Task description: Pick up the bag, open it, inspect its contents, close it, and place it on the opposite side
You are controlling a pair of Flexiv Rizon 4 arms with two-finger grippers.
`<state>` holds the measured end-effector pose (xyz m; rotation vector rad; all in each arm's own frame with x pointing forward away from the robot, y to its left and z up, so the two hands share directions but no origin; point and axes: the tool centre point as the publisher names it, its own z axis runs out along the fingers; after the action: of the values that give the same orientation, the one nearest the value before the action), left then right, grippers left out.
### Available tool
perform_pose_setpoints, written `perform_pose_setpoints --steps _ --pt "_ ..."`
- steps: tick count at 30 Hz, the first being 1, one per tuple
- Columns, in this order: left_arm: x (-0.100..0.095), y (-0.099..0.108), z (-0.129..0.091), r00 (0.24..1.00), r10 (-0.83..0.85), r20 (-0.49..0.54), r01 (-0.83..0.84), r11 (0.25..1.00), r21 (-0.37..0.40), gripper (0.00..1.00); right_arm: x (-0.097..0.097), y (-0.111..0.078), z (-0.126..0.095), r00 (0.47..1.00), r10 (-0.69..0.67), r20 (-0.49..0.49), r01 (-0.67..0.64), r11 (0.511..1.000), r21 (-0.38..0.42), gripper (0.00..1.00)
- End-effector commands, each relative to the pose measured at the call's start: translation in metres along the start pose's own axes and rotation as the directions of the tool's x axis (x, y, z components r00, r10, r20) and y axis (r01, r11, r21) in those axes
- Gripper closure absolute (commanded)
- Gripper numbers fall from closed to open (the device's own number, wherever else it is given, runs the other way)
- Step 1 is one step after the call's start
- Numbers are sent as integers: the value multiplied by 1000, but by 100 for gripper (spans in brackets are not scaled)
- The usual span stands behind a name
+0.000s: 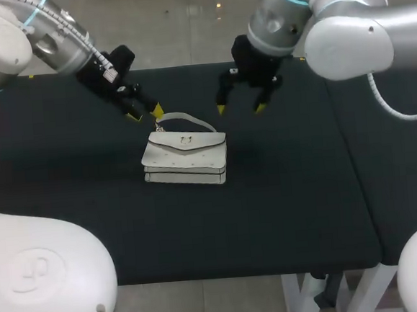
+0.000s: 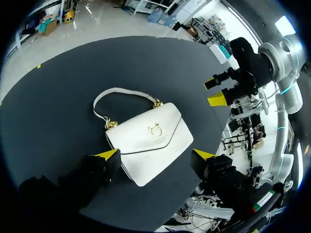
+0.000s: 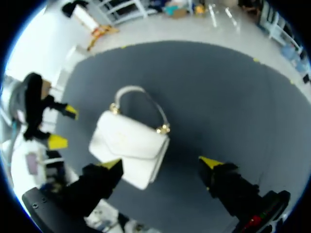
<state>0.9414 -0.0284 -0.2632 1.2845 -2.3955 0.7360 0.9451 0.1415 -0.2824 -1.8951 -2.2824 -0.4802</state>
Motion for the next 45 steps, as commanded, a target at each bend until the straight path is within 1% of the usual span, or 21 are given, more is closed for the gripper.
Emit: perform_pose_setpoints --steps 1,5,6,7,8,9,11,14,15,16,17,20,31,32,33,34,35,37,38,41,45 --pt "-9 9 3 870 -466 -163 482 873 79 0 -10 3 5 868 446 -217 -435 895 99 0" --pt "-11 22 6 794 -575 -198 600 794 97 0 -12 -3 8 786 556 -269 -552 828 99 0" --pt "-11 24 7 771 -604 -203 631 767 116 0 -12 -5 9 771 566 -292 -567 819 90 0" --pt "-11 26 9 749 -628 -211 656 746 112 0 -11 -6 10 746 584 -320 -582 805 113 0" --pt "-11 27 10 739 -638 -218 667 738 104 0 -10 -7 12 739 588 -329 -590 800 106 0" --pt "-11 28 11 711 -668 -221 699 706 115 0 -9 -8 14 729 594 -340 -604 792 91 0" --pt "-12 29 13 686 -694 -220 723 683 99 0 -6 -9 19 704 610 -363 -617 779 112 0" --pt "-19 29 17 609 -756 -238 789 609 85 0 -1 -8 28 663 635 -397 -643 754 131 0" --pt "-20 29 18 598 -765 -239 798 597 81 0 0 -8 31 652 644 -401 -655 744 131 0" --pt "-23 29 20 594 -770 -233 799 597 66 0 0 -8 33 640 648 -413 -654 742 148 0" --pt "-26 30 23 565 -788 -246 819 572 50 0 2 -8 36 624 652 -431 -653 738 170 0" --pt "-32 30 29 528 -815 -238 842 540 19 0 6 -7 46 596 678 -429 -664 717 212 0" --pt "-32 30 29 528 -815 -238 842 540 19 0 6 -7 46 596 678 -429 -664 717 212 0" --pt "-36 29 33 540 -808 -238 827 561 -27 0 6 -7 46 596 678 -429 -664 717 212 0" --pt "-38 29 36 563 -788 -248 809 587 -26 0 9 -7 51 607 667 -432 -645 731 222 0" --pt "-41 28 37 563 -785 -258 807 590 -32 0 11 -7 54 621 658 -426 -634 741 221 0" --pt "-44 28 37 601 -755 -264 771 634 -56 0 12 -7 58 645 639 -420 -612 761 217 0" --pt "-48 28 37 623 -727 -288 740 668 -85 0 11 -7 61 670 606 -429 -566 791 233 0" --pt "-50 28 37 655 -696 -293 701 705 -108 0 11 -6 63 678 594 -434 -543 802 248 0" --pt "-57 27 39 672 -668 -319 665 734 -138 0 9 -4 67 671 592 -446 -521 805 284 0" --pt "-63 23 44 660 -661 -357 653 740 -161 0 9 0 71 642 593 -486 -487 805 339 0"
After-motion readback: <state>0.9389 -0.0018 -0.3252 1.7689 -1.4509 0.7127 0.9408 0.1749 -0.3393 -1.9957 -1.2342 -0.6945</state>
